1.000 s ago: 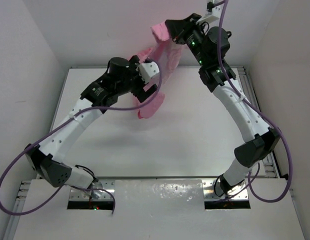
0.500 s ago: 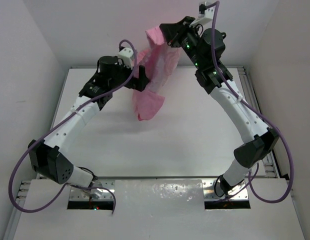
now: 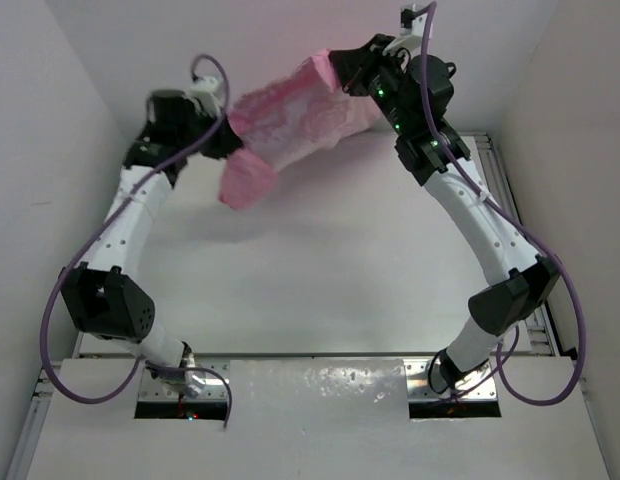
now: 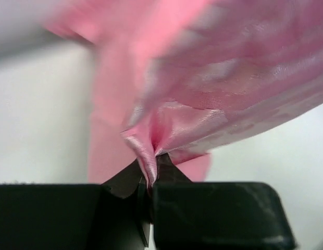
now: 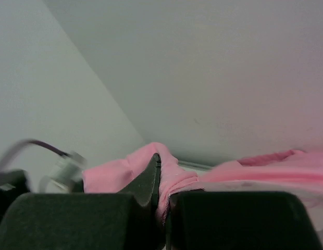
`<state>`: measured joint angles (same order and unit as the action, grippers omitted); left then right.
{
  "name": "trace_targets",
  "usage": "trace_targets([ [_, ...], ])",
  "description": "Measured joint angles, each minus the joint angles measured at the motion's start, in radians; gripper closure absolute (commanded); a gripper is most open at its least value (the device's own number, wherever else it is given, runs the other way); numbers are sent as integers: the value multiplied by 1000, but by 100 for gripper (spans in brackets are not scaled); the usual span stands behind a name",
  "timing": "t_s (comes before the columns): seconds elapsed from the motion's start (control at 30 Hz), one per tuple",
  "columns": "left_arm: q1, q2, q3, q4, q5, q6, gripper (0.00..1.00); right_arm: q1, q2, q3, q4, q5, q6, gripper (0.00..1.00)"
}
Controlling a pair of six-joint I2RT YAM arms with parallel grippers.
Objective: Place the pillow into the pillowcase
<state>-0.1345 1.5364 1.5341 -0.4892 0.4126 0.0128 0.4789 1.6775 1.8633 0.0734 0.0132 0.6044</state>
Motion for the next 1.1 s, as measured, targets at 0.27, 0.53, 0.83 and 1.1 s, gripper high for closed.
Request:
trace_targets([
  [0.27, 239, 49, 660, 44, -39, 212, 100, -42, -3, 78, -8, -42, -60, 100],
  [0.53, 234, -112, 718, 141, -60, 380, 100, 20, -112, 54, 75, -73, -110, 100],
  [0.83, 221, -72, 807, 162, -140, 513, 100, 104, -231, -43, 142, -86, -179, 100],
  [1.1, 192, -119, 676, 248, -164, 591, 100, 115, -256, -116, 169, -48, -179, 100],
])
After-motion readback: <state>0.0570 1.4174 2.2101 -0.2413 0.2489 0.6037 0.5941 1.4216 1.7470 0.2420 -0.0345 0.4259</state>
